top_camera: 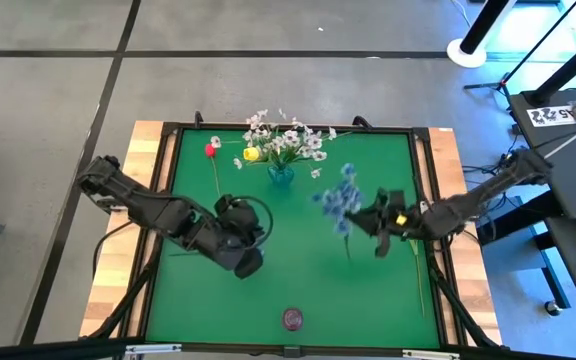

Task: Sort flowers into vase by color
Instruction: Put the right blue flowers into the violet vase

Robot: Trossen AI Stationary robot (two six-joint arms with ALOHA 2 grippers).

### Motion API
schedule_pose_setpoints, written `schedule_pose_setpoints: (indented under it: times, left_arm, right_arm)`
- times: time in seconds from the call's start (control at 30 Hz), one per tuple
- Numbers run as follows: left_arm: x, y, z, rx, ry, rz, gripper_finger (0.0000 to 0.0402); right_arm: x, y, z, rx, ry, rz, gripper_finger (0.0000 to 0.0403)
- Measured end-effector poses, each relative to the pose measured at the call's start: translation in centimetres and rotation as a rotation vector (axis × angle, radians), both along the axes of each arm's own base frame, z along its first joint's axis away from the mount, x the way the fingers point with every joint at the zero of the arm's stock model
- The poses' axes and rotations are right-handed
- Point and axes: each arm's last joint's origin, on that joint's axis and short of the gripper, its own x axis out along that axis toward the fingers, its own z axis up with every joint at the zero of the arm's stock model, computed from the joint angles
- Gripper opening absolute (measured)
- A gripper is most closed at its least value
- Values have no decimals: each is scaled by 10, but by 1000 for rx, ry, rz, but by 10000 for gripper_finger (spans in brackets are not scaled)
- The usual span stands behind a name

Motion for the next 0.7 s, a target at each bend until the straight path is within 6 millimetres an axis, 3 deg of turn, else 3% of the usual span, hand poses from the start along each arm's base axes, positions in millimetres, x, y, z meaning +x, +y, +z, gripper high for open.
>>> schedule_pose_setpoints:
  times: [0.2, 0.37, 0.5, 0.7]
  left_arm:
    - [4, 10, 0, 9, 25, -13, 39]
    - [6, 14, -1, -7, 41, -17, 39]
    - [3, 14, -3, -2, 72, -15, 39]
    - [0, 15, -5, -16, 108, -8, 39]
  right_arm:
    - [36, 29, -8, -197, -221, 220, 8]
    - [50, 42, -12, -245, -471, 283, 3]
    - [65, 54, -21, -277, -505, 369, 6]
    - [101, 84, -10, -349, -578, 613, 4]
